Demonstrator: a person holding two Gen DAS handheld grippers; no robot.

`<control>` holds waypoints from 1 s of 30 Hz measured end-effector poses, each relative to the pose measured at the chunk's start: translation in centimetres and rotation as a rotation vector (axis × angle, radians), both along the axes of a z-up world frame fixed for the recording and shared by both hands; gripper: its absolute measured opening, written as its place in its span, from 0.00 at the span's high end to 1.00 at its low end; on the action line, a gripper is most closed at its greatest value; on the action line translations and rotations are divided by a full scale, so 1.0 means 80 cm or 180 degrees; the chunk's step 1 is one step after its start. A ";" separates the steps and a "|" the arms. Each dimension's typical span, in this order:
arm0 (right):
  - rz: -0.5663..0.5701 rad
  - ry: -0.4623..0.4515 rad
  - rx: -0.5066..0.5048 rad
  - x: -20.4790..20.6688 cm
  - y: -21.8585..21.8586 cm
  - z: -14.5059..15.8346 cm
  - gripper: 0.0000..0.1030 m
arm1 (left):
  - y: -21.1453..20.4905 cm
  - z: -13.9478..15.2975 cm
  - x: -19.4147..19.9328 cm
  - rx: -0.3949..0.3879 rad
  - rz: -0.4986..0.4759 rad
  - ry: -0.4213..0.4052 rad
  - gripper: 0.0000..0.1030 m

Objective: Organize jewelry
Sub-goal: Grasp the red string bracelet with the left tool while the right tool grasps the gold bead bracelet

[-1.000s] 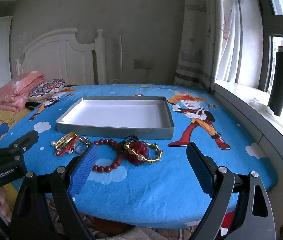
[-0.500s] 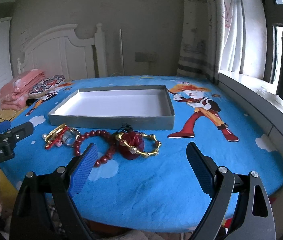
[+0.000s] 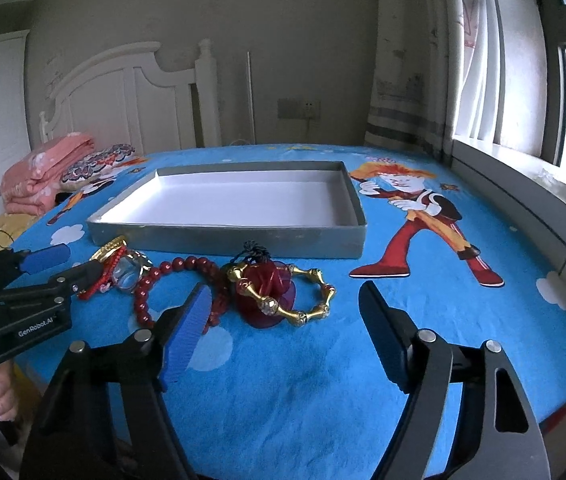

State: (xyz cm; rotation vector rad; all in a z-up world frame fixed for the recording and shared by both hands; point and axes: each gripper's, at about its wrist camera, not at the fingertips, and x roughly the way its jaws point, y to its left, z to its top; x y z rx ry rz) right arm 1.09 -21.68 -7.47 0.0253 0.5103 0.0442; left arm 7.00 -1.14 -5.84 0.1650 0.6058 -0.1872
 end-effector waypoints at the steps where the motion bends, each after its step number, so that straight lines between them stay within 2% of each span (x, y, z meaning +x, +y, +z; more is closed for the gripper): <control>1: 0.0011 0.0023 0.0008 0.002 -0.001 -0.001 0.36 | -0.001 -0.001 0.001 0.0005 -0.0021 -0.0012 0.56; 2: 0.0022 0.0053 0.0012 0.005 -0.001 -0.003 0.38 | -0.004 -0.002 0.003 0.0022 -0.0058 -0.0021 0.60; 4: 0.0033 0.0082 0.0005 0.008 0.000 -0.005 0.44 | -0.009 -0.002 0.004 0.0006 -0.0129 -0.0030 0.83; 6: 0.0064 0.0098 -0.0007 0.011 0.002 -0.007 0.51 | -0.012 0.001 0.003 -0.0001 -0.0151 -0.0056 0.92; 10: 0.0166 0.0097 -0.0072 0.015 0.011 -0.008 0.63 | -0.005 0.016 -0.007 -0.0081 -0.0138 -0.0195 0.93; 18: 0.0188 0.0071 -0.0420 0.022 0.036 -0.008 0.72 | 0.041 0.042 -0.008 -0.0313 0.0146 -0.0211 0.93; 20: 0.0140 0.0147 -0.0449 0.029 0.034 -0.013 0.73 | 0.047 0.042 -0.008 -0.0338 0.0161 -0.0184 0.93; 23: 0.0145 0.0105 -0.0520 0.027 0.036 -0.014 0.75 | 0.048 0.039 -0.008 -0.0360 0.0130 -0.0112 0.93; 30: 0.0202 -0.0008 -0.0396 0.012 0.030 -0.010 0.76 | 0.035 0.034 -0.016 -0.0268 0.0065 -0.0159 0.93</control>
